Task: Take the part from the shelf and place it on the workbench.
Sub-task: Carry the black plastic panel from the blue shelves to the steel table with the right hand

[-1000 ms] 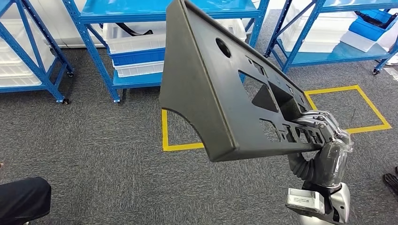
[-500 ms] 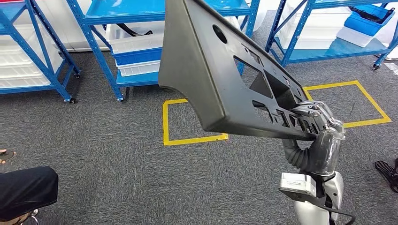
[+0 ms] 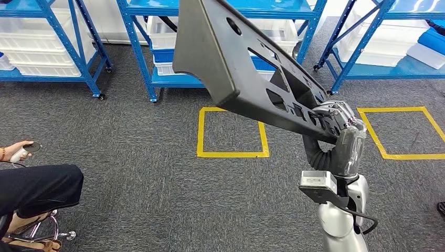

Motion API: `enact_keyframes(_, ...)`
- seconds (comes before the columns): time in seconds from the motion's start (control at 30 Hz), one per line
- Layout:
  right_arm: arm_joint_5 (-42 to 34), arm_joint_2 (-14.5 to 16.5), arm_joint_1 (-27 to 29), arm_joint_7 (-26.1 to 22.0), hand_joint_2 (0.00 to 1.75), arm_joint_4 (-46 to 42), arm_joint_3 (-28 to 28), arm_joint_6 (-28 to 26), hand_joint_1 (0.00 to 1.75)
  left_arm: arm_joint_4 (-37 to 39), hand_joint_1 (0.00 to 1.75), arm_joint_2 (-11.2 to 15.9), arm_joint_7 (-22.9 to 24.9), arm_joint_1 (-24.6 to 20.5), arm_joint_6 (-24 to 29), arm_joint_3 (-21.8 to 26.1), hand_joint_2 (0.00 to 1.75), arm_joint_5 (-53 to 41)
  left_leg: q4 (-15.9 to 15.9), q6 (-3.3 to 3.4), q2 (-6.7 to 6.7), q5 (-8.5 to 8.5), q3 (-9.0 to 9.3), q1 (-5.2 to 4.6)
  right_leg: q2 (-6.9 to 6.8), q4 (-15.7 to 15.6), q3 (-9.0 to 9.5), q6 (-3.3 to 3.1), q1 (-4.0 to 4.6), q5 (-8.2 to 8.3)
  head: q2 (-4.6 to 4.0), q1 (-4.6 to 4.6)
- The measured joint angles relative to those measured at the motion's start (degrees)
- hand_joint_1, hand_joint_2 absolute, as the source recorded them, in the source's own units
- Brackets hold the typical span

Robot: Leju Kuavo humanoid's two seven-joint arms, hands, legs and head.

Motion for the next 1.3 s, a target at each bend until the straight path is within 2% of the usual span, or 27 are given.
enact_keyframes(0.07, -0.24, -0.01, -1.14, -0.42, 1.75, 1.10, 0.32, 0.03, 1.73, 0.00, 0.00, -0.05, -0.02, 0.03, 0.16, 0.31, 1.75, 0.33, 0.17, -0.40, -0.94, 0.19, -0.16, -0.11, 1.51, -7.90, 3.36, 0.64, -0.27, 3.31, 0.00, 0.00)
enact_keyframes(0.1, -0.38, -0.02, -1.55, -0.56, 1.75, 1.54, 0.44, 0.03, 1.73, -0.01, 0.00, -0.07, -0.05, 0.03, 0.19, 0.42, 1.75, 0.40, 0.25, -0.71, -1.34, 0.32, -0.38, -0.21, 2.18, -10.43, 4.30, 0.56, -0.31, 4.22, 0.00, -0.01)
enact_keyframes(0.13, -0.50, -0.01, -1.81, -0.62, 1.75, 1.92, 0.54, 0.03, 1.73, -0.01, 0.00, -0.07, -0.10, 0.07, 0.22, 0.50, 1.75, 0.47, 0.31, -1.05, -1.73, 0.49, -0.67, -0.29, 2.61, -11.57, 4.70, 0.33, -0.24, 4.56, 0.00, -0.04)
enact_keyframes(0.2, -0.61, 0.01, -2.27, -0.66, 1.75, 2.60, 0.78, 0.03, 1.73, -0.01, 0.00, -0.08, -0.19, 0.25, 0.27, 0.65, 1.75, 0.55, 0.24, -1.84, -2.36, 0.91, -1.16, -0.22, 2.21, -11.71, 4.59, -0.45, -0.16, 4.87, 0.00, -0.07)
enact_keyframes(0.27, -0.63, 0.05, -2.81, -0.70, 1.75, 3.10, 1.13, 0.03, 1.73, 0.00, 0.00, -0.13, -0.25, 0.38, 0.31, 0.87, 1.75, 0.57, 1.43, -2.43, -1.51, 0.07, -1.95, -0.08, 1.47, -11.86, 4.55, -1.35, -0.48, 5.32, 0.00, -0.17)
enact_keyframes(0.3, -0.68, 0.08, -2.99, -0.77, 1.75, 3.29, 1.28, 0.00, 1.73, 0.00, 0.00, -0.14, -0.28, 0.38, 0.31, 0.97, 1.75, 0.61, 3.58, -2.65, -0.66, -1.33, -2.94, -0.06, 1.01, -11.98, 4.54, -1.78, -0.67, 5.49, 0.00, -0.27)
enact_keyframes(0.37, -0.76, 0.08, -3.07, -0.89, 1.75, 3.68, 1.39, -0.14, 1.73, 0.00, 0.00, -0.13, -0.35, 0.34, 0.31, 1.04, 1.75, 0.69, 10.97, -3.07, 0.82, -5.21, -6.26, -0.04, -0.03, -11.98, 4.46, -2.34, -0.54, 5.57, 0.00, -0.45)
enact_keyframes(0.4, -0.79, 0.08, -3.07, -0.93, 1.75, 3.90, 1.43, -0.26, 1.73, 0.00, 0.00, -0.13, -0.37, 0.33, 0.31, 1.07, 1.75, 0.74, 14.50, -3.24, 1.03, -6.58, -7.88, -0.01, -0.58, -11.97, 4.40, -2.42, -0.43, 5.57, 0.00, -0.44)
enact_keyframes(0.43, -0.79, 0.07, -3.07, -0.94, 1.75, 4.10, 1.46, -0.38, 1.73, 0.00, 0.00, -0.14, -0.37, 0.36, 0.31, 1.11, 1.75, 0.77, 16.50, -3.36, 1.15, -7.02, -8.77, 0.02, -1.12, -11.95, 4.35, -2.47, -0.37, 5.59, 0.00, -0.44)
enact_keyframes(0.47, -0.79, 0.07, -3.07, -0.95, 1.75, 4.26, 1.49, -0.53, 1.73, 0.00, 0.00, -0.14, -0.37, 0.39, 0.32, 1.14, 1.75, 0.80, 16.30, -3.42, 1.31, -6.40, -8.57, 0.05, -1.62, -11.94, 4.34, -2.47, -0.34, 5.58, 0.00, -0.45)
enact_keyframes(0.5, -0.79, 0.07, -3.07, -0.96, 1.75, 4.38, 1.50, -0.68, 1.73, 0.00, 0.00, -0.12, -0.38, 0.41, 0.32, 1.16, 1.75, 0.82, 13.81, -3.41, 1.67, -4.89, -7.17, 0.11, -2.09, -11.92, 4.37, -2.45, -0.35, 5.57, 0.00, -0.45)
enact_keyframes(0.53, -0.79, 0.07, -3.07, -0.96, 1.75, 4.46, 1.51, -0.83, 1.73, 0.00, 0.00, -0.09, -0.38, 0.41, 0.34, 1.18, 1.75, 0.84, 9.92, -3.35, 2.44, -3.04, -5.01, 0.18, -2.52, -11.88, 4.43, -2.37, -0.33, 5.52, 0.00, -0.45)
enact_keyframes(0.6, -0.78, 0.05, -3.04, -0.96, 1.75, 4.50, 1.49, -1.21, 1.73, 0.00, 0.00, -0.06, -0.39, 0.31, 0.42, 1.18, 1.75, 0.87, 2.95, -3.03, 4.10, -0.78, -1.31, 0.01, -3.28, -11.71, 4.39, -1.97, 0.17, 5.29, 0.00, -0.39)
enact_keyframes(0.63, -0.78, 0.03, -3.02, -0.95, 1.75, 4.49, 1.49, -1.36, 1.73, 0.00, 0.00, -0.08, -0.39, 0.26, 0.48, 1.18, 1.75, 0.90, 1.39, -2.75, 4.51, -0.52, -0.61, -0.13, -3.61, -11.65, 4.33, -1.71, 0.45, 5.20, 0.00, -0.32)
enact_keyframes(0.7, -0.76, 0.02, -2.98, -0.94, 1.75, 4.48, 1.49, -1.56, 1.73, 0.00, 0.00, -0.10, -0.39, 0.24, 0.61, 1.18, 1.75, 0.94, 0.93, -1.94, 3.85, -0.50, -0.78, -0.43, -4.36, -11.69, 4.30, -1.27, 0.70, 5.14, 0.00, -0.15)
enact_keyframes(0.77, -0.76, 0.01, -2.94, -0.94, 1.75, 4.47, 1.50, -1.62, 1.73, 0.00, 0.00, -0.12, -0.38, 0.24, 0.70, 1.18, 1.75, 0.97, 0.69, -1.08, 3.03, -0.15, -0.85, -0.44, -3.85, -10.70, 3.81, -0.90, 0.52, 4.38, 0.00, -0.13)
enact_keyframes(0.83, -0.76, -0.13, -2.81, -0.95, 1.75, 4.47, 1.51, -1.66, 1.73, -0.01, 0.00, -0.08, -0.38, 0.22, 0.74, 1.17, 1.75, 0.98, 0.51, -0.31, 2.23, 0.22, -0.96, -0.27, -1.71, -5.48, 1.37, -1.08, 0.31, 1.63, 0.00, -0.06)
enact_keyframes(0.9, -0.77, -0.30, -2.48, -0.95, 1.75, 4.50, 1.52, -1.67, 1.73, -0.02, 0.00, -0.03, -0.39, 0.21, 0.77, 1.16, 1.75, 0.98, 0.53, 0.08, 1.25, 0.42, -1.30, -0.32, -0.27, 2.61, -2.45, -1.46, 0.26, -1.62, 0.00, 0.01)
enact_keyframes(0.93, -0.78, -0.36, -2.29, -0.94, 1.75, 4.52, 1.52, -1.67, 1.73, -0.02, 0.00, -0.04, -0.39, 0.22, 0.77, 1.16, 1.75, 0.98, 0.55, 0.14, 0.68, 0.51, -1.44, -0.35, -0.07, 5.22, -3.73, -1.36, 0.26, -2.37, 0.00, 0.00)
enact_keyframes(0.97, -0.78, -0.38, -2.15, -0.94, 1.75, 4.55, 1.52, -1.67, 1.73, -0.02, 0.00, -0.05, -0.39, 0.24, 0.77, 1.16, 1.75, 1.00, 0.56, 0.15, 0.10, 0.60, -1.53, -0.37, 0.03, 5.65, -3.96, -1.07, 0.25, -2.20, 0.00, 0.00)
enact_keyframes(1.0, -0.78, -0.40, -2.08, -0.94, 1.75, 4.56, 1.52, -1.67, 1.73, -0.02, 0.00, -0.06, -0.39, 0.25, 0.77, 1.17, 1.75, 1.03, 0.57, 0.09, -0.52, 0.69, -1.56, -0.36, 0.15, 3.58, -2.96, -0.66, 0.21, -1.11, 0.00, 0.00)
enact_keyframes(1.07, -0.78, -0.45, -2.13, -0.94, 1.75, 4.57, 1.53, -1.69, 1.73, -0.02, 0.00, -0.09, -0.38, 0.26, 0.78, 1.18, 1.75, 1.07, 0.64, -0.23, -1.67, 0.89, -1.56, -0.41, 1.39, -4.90, 1.17, -0.02, 0.10, 2.17, 0.00, 0.00)
enact_keyframes(1.1, -0.78, -0.48, -2.13, -0.94, 1.75, 4.56, 1.53, -1.70, 1.73, -0.02, 0.00, -0.10, -0.38, 0.25, 0.80, 1.18, 1.75, 1.07, 0.69, -0.45, -2.17, 0.99, -1.59, -0.50, 2.03, -8.48, 2.86, -0.05, 0.13, 3.45, 0.00, 0.00)
enact_keyframes(1.13, -0.78, -0.49, -2.09, -0.94, 1.75, 4.54, 1.53, -1.74, 1.73, -0.02, 0.00, -0.10, -0.38, 0.25, 0.89, 1.18, 1.75, 1.08, 0.71, -0.71, -2.58, 1.09, -1.68, -0.59, 2.52, -10.58, 3.82, -0.27, 0.20, 4.19, 0.00, -0.02)
enact_keyframes(1.17, -0.78, -0.50, -2.00, -0.93, 1.75, 4.51, 1.53, -1.79, 1.73, -0.02, 0.00, -0.10, -0.38, 0.27, 1.00, 1.18, 1.75, 1.09, 0.68, -1.02, -2.94, 1.22, -1.80, -0.64, 2.65, -11.32, 4.13, -0.62, 0.36, 4.46, 0.00, -0.03)
enact_keyframes(1.23, -0.77, -0.48, -1.75, -0.91, 1.75, 4.30, 1.50, -1.97, 1.73, -0.02, 0.00, -0.11, -0.37, 0.33, 1.20, 1.18, 1.75, 1.13, 0.67, -1.62, -3.30, 1.44, -2.07, -0.52, 1.81, -11.35, 4.28, -1.44, 0.30, 4.90, 0.00, -0.05)
enact_keyframes(1.3, -0.67, -0.37, -1.29, -0.82, 1.75, 3.70, 1.46, -2.27, 1.73, -0.02, 0.00, -0.13, -0.37, 0.34, 1.29, 1.18, 1.75, 1.16, 2.68, -2.12, -1.72, -0.02, -3.08, -0.47, 0.93, -11.57, 4.41, -2.30, -0.09, 5.33, 0.00, -0.16)
